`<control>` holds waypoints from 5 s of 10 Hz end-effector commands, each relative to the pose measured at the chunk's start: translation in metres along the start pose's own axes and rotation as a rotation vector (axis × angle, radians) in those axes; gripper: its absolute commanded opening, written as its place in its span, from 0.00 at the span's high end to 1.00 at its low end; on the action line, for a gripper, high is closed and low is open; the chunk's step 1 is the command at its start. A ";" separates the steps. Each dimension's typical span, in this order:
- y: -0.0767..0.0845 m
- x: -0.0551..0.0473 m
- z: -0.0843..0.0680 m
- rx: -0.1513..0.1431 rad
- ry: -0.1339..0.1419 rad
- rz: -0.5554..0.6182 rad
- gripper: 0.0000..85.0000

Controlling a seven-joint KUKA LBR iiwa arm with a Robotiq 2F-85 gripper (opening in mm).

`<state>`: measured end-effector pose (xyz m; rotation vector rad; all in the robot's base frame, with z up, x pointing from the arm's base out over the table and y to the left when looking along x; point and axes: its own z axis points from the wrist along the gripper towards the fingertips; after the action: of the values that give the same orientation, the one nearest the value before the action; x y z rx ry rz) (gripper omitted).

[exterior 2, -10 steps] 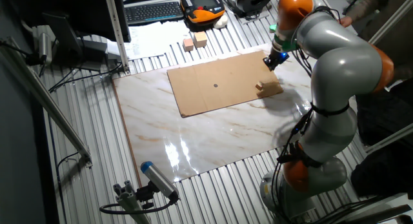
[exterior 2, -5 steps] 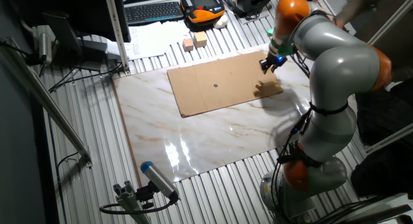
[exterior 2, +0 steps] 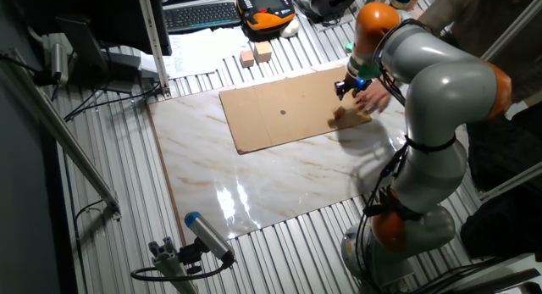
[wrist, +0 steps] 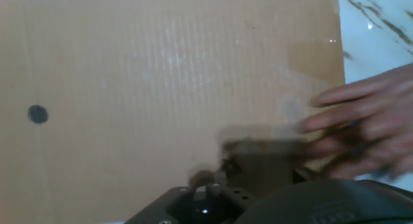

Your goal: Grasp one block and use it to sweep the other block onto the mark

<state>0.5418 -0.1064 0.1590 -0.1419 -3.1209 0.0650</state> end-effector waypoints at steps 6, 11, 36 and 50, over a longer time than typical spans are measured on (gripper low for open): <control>0.004 0.002 -0.002 0.023 0.032 0.072 0.40; 0.004 -0.006 0.011 0.014 0.024 0.137 0.40; 0.024 -0.011 0.097 -0.055 -0.091 0.499 0.40; 0.026 -0.009 0.105 -0.053 -0.109 0.446 0.80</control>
<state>0.5508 -0.0860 0.0525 -0.8546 -3.1301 -0.0049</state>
